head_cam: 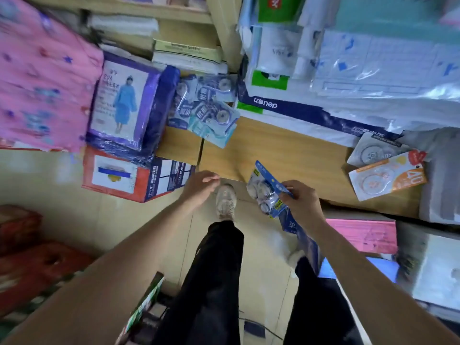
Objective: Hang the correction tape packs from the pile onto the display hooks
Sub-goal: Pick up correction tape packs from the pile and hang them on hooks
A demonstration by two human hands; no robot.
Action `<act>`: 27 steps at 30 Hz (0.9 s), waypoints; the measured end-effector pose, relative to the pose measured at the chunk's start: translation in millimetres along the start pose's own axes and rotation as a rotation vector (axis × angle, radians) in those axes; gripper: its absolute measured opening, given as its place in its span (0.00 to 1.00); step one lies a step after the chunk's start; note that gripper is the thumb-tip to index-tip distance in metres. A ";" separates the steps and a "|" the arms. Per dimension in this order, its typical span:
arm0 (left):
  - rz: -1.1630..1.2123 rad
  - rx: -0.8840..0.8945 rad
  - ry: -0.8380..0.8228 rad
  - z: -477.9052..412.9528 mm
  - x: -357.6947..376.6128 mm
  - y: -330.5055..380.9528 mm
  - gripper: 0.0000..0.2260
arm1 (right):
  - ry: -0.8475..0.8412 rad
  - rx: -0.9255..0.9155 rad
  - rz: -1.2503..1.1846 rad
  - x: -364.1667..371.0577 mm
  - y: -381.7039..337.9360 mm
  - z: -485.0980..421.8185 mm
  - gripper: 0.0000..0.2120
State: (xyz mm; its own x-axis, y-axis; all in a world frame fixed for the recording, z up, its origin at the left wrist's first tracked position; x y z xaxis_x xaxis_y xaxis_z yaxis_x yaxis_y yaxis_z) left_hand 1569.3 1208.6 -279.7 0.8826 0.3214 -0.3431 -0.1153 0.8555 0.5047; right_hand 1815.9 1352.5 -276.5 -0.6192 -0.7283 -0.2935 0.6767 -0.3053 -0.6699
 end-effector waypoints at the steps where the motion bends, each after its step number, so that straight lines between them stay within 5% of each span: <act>1: 0.002 0.017 0.005 -9.5 -10.9 1.9 0.07 | 0.012 0.023 -0.015 8.7 -5.1 -2.1 0.08; 6: -0.002 0.071 0.069 -59.4 -48.0 15.6 0.11 | 0.138 0.060 -0.048 38.2 -36.5 -9.3 0.08; 13: -0.631 0.449 0.116 -119.7 -41.7 59.6 0.38 | 0.225 0.112 0.036 55.9 -46.6 -6.7 0.08; 18: -0.904 0.554 -0.051 -123.0 -13.5 51.3 0.40 | 0.272 0.189 0.033 50.7 -40.2 1.2 0.09; 23: -0.694 0.722 -0.013 -94.1 -27.6 12.4 0.29 | 0.322 0.219 -0.017 47.6 -41.2 -2.0 0.08; 27: -0.416 0.632 0.207 -91.1 -48.0 -7.4 0.23 | 0.298 0.205 -0.026 49.0 -44.4 -12.6 0.12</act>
State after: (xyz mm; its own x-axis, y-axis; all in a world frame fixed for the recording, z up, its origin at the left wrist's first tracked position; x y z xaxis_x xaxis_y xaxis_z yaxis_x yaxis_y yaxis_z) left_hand 1486.2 1223.8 -339.2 0.6862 0.1474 -0.7123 0.5423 0.5490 0.6361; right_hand 1750.5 1338.1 -269.8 -0.7057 -0.5173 -0.4841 0.7063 -0.4602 -0.5379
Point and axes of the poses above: each hand's wrist, its own z-axis away from the middle knuckle, its own x-axis out of the palm, y = z × x, the point moved 5 cm from there along -z, towards the middle knuckle, and after that the axes turned 4 degrees about z, right-handed, at the moved point
